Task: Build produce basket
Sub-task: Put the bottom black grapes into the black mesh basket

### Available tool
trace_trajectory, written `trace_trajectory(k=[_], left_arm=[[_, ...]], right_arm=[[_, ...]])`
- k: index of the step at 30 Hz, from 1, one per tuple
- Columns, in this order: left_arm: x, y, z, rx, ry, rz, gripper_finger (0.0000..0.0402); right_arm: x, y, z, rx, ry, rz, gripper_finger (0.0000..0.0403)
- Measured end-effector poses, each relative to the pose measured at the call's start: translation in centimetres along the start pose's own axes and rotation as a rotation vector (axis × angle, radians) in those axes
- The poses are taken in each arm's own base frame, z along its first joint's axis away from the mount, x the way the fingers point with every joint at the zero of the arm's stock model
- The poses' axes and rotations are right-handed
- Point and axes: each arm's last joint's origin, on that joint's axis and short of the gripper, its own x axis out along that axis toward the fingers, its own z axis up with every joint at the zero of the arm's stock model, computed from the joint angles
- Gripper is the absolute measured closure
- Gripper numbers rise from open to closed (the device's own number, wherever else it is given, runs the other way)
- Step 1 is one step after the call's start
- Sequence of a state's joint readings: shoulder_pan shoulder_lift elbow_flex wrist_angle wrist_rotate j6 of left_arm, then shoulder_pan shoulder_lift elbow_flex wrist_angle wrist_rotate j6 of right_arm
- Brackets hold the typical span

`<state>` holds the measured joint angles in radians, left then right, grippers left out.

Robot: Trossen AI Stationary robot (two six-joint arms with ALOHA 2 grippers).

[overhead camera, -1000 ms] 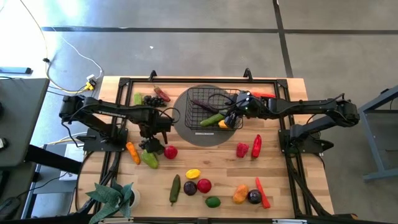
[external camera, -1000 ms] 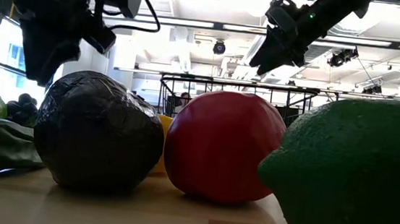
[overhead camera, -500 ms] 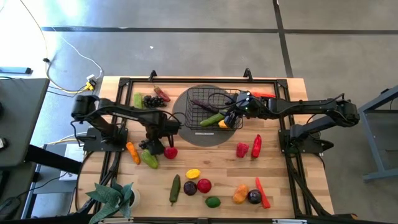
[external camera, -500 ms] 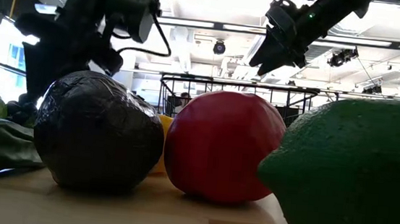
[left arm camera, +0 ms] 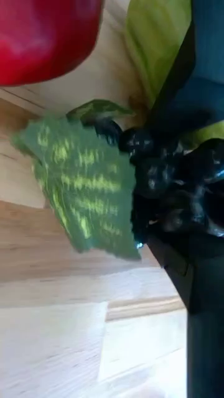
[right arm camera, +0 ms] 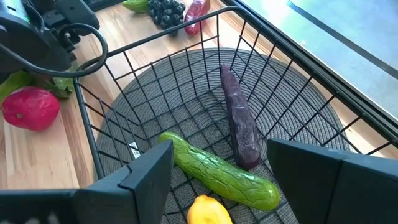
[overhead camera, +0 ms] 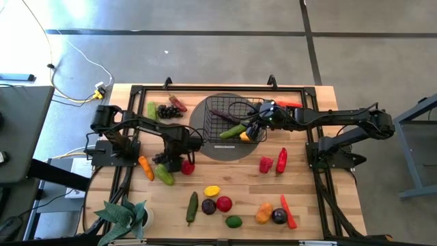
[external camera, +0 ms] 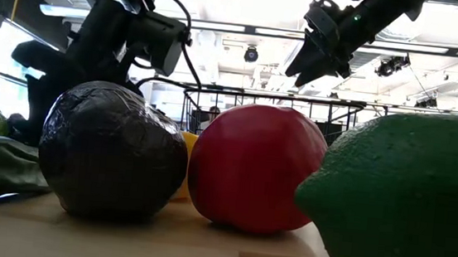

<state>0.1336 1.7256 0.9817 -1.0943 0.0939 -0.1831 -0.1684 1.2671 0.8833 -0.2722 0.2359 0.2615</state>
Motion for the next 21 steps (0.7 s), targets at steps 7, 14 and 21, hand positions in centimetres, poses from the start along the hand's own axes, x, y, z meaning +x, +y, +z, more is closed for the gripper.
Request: trace_trajectory(k=[7,14,21], left_arm=[[-0.5,0.5,-0.1,0.009,-0.024,0.013,0.0310],[-2.5,1.1,-1.2,-0.009,-0.128,0.018,0.0378],[-5.1,2.1,-3.0,-0.035,-0.260,0.011,0.0391]], right_arm=[[0.0,0.0,0.0,0.011,0.000,0.000,0.0159],[-0.2,0.0,0.3,0.009,0.006,-0.002,0.0159],[-1.4,0.3,2.6,0.014,-0.040,0.000,0.0159]])
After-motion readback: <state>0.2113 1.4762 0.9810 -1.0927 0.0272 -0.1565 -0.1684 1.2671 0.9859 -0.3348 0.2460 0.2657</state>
